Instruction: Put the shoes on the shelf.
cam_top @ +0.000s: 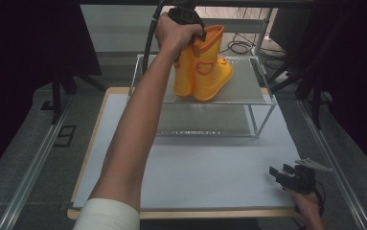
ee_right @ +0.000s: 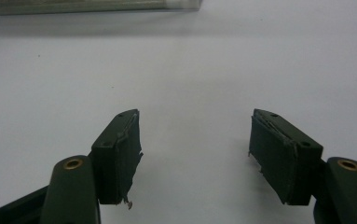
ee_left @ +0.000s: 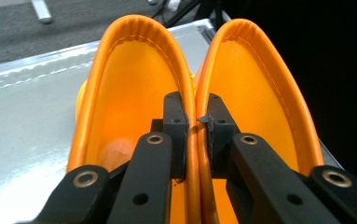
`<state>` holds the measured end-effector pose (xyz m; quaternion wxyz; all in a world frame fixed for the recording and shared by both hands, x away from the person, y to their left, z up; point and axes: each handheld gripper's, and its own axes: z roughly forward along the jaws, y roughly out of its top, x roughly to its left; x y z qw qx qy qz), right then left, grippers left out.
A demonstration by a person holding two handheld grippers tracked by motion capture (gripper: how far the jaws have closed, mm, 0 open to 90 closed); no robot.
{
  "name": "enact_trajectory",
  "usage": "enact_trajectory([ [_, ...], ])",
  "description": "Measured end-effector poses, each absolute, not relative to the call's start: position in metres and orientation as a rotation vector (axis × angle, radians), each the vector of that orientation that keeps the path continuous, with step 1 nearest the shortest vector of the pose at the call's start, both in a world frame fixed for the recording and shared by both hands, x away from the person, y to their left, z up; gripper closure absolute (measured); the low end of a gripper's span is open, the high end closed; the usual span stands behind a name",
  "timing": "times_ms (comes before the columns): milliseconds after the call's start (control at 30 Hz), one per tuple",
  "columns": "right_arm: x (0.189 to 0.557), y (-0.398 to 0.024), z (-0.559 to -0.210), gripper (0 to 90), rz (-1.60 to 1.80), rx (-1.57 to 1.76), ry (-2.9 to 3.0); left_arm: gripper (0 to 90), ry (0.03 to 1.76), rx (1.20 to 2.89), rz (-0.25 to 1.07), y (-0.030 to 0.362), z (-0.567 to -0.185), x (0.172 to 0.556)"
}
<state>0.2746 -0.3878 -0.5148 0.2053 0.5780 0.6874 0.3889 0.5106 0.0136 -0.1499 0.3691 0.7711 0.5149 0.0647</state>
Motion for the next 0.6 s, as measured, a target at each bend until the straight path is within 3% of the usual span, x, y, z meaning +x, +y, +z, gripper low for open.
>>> enact_trajectory([
  [500, 0.274, -0.388, -0.516, 33.7, 1.066, 1.602, 1.927, 81.4, 1.462, 1.880, 0.233, 0.022, -0.178, 0.526],
  [600, 0.275, -0.387, -0.516, 33.7, 1.067, 1.604, 1.925, 73.5, 1.460, 1.873, 0.239, 0.022, -0.178, 0.525],
])
